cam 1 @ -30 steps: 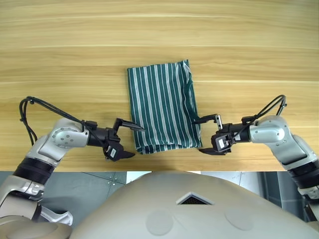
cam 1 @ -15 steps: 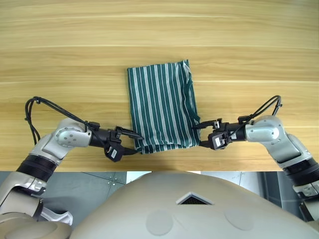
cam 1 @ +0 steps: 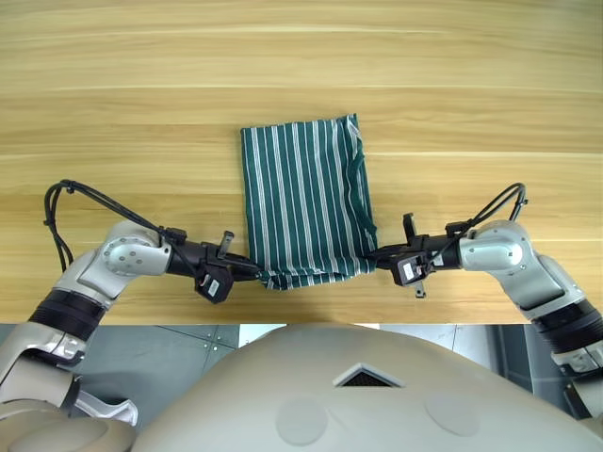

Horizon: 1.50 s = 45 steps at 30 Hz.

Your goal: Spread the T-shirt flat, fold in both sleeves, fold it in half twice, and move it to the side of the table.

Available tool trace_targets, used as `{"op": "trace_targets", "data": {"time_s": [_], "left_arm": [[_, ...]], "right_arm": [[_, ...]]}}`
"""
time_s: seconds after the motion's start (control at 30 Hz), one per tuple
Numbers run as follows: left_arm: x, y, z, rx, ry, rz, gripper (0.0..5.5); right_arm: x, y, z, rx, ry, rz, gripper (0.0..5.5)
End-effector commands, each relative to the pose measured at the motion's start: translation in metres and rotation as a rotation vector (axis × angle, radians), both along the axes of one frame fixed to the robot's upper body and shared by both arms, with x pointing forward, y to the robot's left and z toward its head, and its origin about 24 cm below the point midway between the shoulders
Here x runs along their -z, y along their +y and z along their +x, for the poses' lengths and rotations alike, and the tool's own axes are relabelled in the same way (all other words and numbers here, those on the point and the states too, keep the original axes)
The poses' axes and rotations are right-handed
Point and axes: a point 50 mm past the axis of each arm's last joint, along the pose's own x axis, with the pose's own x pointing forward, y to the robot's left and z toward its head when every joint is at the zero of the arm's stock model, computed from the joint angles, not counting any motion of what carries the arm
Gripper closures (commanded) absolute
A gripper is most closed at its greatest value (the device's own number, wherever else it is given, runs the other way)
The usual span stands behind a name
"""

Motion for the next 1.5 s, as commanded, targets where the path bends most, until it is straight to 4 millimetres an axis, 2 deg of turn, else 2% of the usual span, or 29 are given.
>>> {"op": "trace_targets", "data": {"time_s": [0.03,0.27,0.37,0.47,0.63,0.77,0.87,1.03,1.17,1.33,1.5], "left_arm": [[-0.004,0.003,0.005,0.007,-0.01,0.011,5.32],[-0.013,0.004,0.012,-0.009,-0.037,-0.031,5.32],[-0.03,0.004,0.014,-0.018,-0.044,-0.111,5.32],[-0.036,0.008,0.014,-0.028,-0.052,-0.126,5.32],[-0.042,0.013,-0.002,0.004,-0.013,-0.131,5.32],[-0.045,0.015,-0.012,0.0,0.027,-0.161,5.32],[-0.049,0.014,-0.024,-0.007,0.085,-0.208,5.32],[-0.051,0.011,-0.025,-0.059,0.12,-0.294,5.32],[-0.046,0.008,-0.016,-0.13,0.162,-0.377,5.32],[-0.044,0.01,-0.001,-0.212,0.189,-0.477,5.32],[-0.035,0.013,0.022,-0.317,0.202,-0.527,5.32]], "right_arm": [[0.0,0.0,0.0,0.001,0.004,-0.003,5.43],[-0.008,-0.002,-0.001,0.004,0.006,0.026,5.43],[-0.019,-0.002,-0.004,0.001,0.001,0.071,5.44],[-0.033,-0.004,-0.007,-0.011,-0.007,0.125,5.44],[-0.059,-0.011,-0.019,-0.007,-0.028,0.228,5.44],[-0.069,-0.011,-0.03,-0.019,-0.019,0.294,5.44],[-0.069,-0.013,-0.033,-0.016,-0.015,0.305,5.44],[-0.056,-0.012,-0.036,0.019,0.011,0.303,5.44],[-0.039,-0.012,-0.032,0.096,0.02,0.315,5.44],[-0.04,-0.011,-0.022,0.146,-0.012,0.358,5.44],[-0.043,-0.013,0.003,0.253,-0.093,0.381,5.44]]}}
